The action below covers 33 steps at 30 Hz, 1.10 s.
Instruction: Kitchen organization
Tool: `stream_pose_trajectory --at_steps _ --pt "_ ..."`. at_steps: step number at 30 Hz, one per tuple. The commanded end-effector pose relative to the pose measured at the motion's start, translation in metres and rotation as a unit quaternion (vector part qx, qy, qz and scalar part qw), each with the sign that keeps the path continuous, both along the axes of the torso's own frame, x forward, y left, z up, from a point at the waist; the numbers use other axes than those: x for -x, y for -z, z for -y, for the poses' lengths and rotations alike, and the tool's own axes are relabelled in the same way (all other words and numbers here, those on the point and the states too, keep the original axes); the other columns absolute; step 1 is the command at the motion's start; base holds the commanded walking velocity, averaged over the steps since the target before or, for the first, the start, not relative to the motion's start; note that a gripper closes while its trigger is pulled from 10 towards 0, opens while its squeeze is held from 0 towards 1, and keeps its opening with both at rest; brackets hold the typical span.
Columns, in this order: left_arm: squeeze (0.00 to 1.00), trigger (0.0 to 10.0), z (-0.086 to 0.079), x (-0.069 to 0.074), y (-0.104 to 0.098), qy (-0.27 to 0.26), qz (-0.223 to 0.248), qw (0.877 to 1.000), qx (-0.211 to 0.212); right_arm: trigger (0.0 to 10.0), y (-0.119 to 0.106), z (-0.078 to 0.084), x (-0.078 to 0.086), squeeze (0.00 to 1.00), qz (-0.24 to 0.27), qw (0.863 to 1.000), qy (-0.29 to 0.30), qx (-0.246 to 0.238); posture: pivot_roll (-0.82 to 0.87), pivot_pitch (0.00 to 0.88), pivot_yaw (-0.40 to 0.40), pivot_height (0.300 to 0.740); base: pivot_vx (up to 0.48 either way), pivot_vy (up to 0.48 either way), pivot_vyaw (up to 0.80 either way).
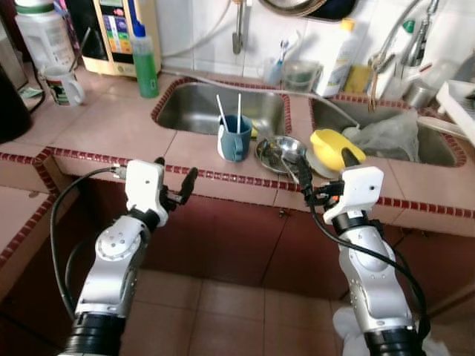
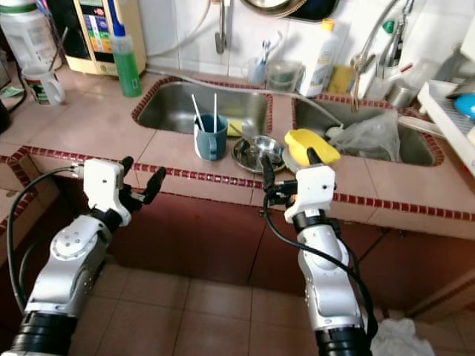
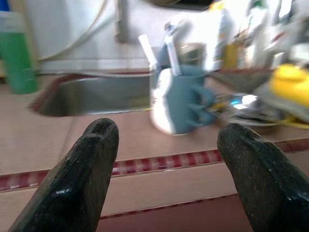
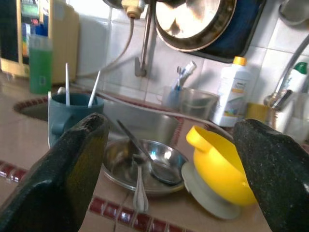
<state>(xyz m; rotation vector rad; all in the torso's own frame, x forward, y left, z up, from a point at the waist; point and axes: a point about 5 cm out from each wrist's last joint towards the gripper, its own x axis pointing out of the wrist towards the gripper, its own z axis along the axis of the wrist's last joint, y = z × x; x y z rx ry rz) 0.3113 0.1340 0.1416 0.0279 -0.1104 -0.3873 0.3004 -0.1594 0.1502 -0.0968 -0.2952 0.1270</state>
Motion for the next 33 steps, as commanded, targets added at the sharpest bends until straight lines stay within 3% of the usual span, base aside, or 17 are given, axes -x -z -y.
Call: stream_pose_trajectory --at_steps 1,11,33 --pt "0.00 10.0 -0.0067 -0.0003 -0.0059 -0.008 0.011 1.000 -0.005 10.0 -0.0072 -0.0024 -0.0016 0.00 0.012 1.000 -0.004 -0.003 0.10 0.000 -0.056 0.740 0.000 0.000 0.00" --pt "0.00 10.0 -0.0085 -0.0007 -0.0090 -0.008 0.020 0.999 -0.025 10.0 -0.0089 -0.0020 -0.0035 0.00 0.014 1.000 -0.004 -0.002 0.10 0.000 -0.058 0.740 0.000 0.000 0.00" --pt "0.00 10.0 -0.0077 -0.0042 -0.0127 -0.004 0.021 1.000 -0.021 10.0 -0.0144 -0.0049 -0.0049 0.00 0.023 1.000 -0.016 0.000 0.10 0.000 -0.058 0.740 0.023 0.000 0.00"
